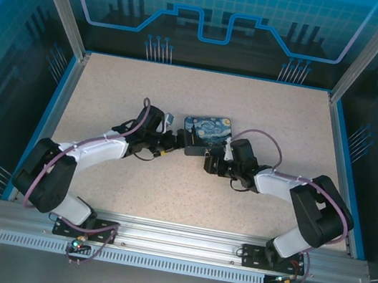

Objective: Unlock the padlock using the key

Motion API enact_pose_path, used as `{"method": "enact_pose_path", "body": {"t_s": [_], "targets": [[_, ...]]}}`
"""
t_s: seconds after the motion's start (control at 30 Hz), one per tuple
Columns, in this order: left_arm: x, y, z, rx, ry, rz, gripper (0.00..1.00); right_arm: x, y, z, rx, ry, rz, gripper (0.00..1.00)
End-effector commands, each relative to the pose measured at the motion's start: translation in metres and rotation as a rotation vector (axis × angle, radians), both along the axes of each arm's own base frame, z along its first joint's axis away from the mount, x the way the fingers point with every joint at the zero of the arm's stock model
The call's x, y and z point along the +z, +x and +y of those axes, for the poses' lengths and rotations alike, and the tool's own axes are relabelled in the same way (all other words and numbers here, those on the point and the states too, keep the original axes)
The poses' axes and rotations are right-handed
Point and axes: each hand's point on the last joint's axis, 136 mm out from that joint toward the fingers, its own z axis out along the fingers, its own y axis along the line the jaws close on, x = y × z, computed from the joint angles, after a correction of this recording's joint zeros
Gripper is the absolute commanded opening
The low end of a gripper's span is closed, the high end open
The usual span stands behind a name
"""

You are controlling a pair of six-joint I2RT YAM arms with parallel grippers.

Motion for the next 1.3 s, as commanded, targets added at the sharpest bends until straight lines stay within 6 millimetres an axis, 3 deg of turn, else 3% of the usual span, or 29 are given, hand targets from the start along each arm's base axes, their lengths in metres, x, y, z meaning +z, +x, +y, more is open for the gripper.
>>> {"method": "enact_pose_path", "body": {"t_s": [0.0, 0.5, 1.27], "targets": [[0.008, 0.007, -0.004, -0.007, -0.022, 0.000, 0.99, -0.001, 0.007, 0.003, 0.016, 0.024, -0.025, 0.56], [0.005, 0.005, -0.004, -0.017, -0.021, 0.005, 0.99, -0.008, 0.021, 0.012, 0.005, 0.060, -0.008, 0.52], [0.006, 0.007, 0.000, -0.010, -0.032, 0.011, 0.99, -0.021, 0.017, 0.013, 0.013, 0.040, 0.015, 0.35]]}}
